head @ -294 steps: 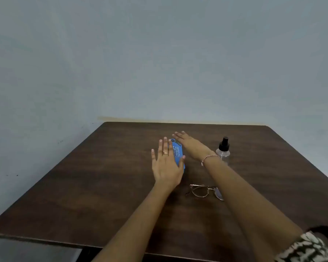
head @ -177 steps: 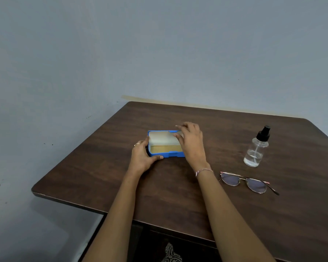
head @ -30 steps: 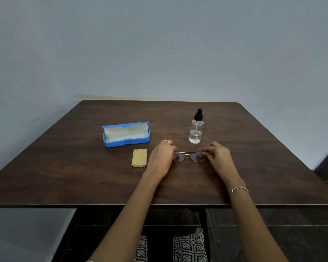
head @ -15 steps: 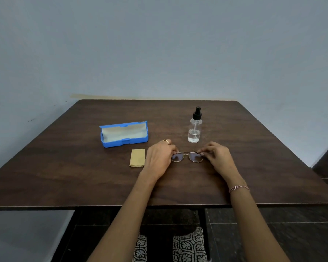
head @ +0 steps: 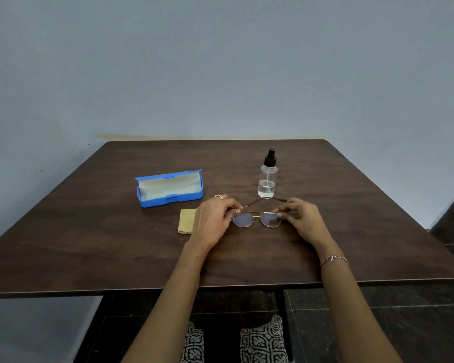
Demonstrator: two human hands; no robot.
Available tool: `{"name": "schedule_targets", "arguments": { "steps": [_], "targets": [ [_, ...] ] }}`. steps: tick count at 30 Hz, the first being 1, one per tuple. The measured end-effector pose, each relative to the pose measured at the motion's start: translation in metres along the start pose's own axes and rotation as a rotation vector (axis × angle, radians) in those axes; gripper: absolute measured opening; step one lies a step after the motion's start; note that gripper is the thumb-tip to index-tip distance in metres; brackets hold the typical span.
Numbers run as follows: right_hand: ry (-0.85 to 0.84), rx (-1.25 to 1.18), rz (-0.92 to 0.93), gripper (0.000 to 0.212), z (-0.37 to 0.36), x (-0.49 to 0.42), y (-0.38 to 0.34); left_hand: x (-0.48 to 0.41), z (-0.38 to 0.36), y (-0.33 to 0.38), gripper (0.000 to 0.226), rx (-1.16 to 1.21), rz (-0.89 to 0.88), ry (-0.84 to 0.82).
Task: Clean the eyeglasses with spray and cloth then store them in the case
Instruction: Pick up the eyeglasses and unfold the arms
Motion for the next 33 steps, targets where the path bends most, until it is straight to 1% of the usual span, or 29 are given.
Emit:
{"name": "schedule_targets", "arguments": {
  "steps": [4,7,13,17,21,25,28,33],
  "targets": [
    [0.039,-0.008,0.002,0.015,0.002,0.001,0.0,0.002,0.002,-0.011,0.011,0.177,0.11,0.119],
    [0.066,-0.093,-0.075,0.018,0.003,0.001,0.004,0.003,0.006,-0.018,0.009,0.258,0.19,0.181],
    [0.084,-0.314,-0.134,0.017,0.003,0.002,0.005,0.006,0.008,-0.021,0.008,0.294,0.28,0.22],
    [0.074,-0.379,-0.138,0.016,-0.001,0.003,-0.001,0.014,0.012,-0.023,0.013,0.332,0.398,0.264],
    [0.071,-0.355,-0.117,0.017,-0.007,-0.003,-0.012,0.022,0.013,-0.033,0.014,0.306,0.5,0.283],
    [0.049,-0.27,-0.134,0.018,-0.016,-0.013,-0.015,0.02,0.018,-0.036,0.019,0.243,0.57,0.261],
    [0.016,-0.245,-0.172,0.02,-0.021,-0.02,-0.012,0.015,0.019,-0.041,0.016,0.199,0.588,0.233],
    [0.007,-0.17,-0.195,0.021,-0.027,-0.025,-0.011,0.005,0.015,-0.048,0.011,0.142,0.613,0.116]
  ]
}}
Point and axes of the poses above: each hand's wrist, its own x-axis away from the middle knuckle, its own z-axis out of the back of the hand, y = z × x, the point moved 5 cm from there along -x, towards the middle knuckle, and after that the axes turned 7 degrees about -z, right-handed, at the moved point
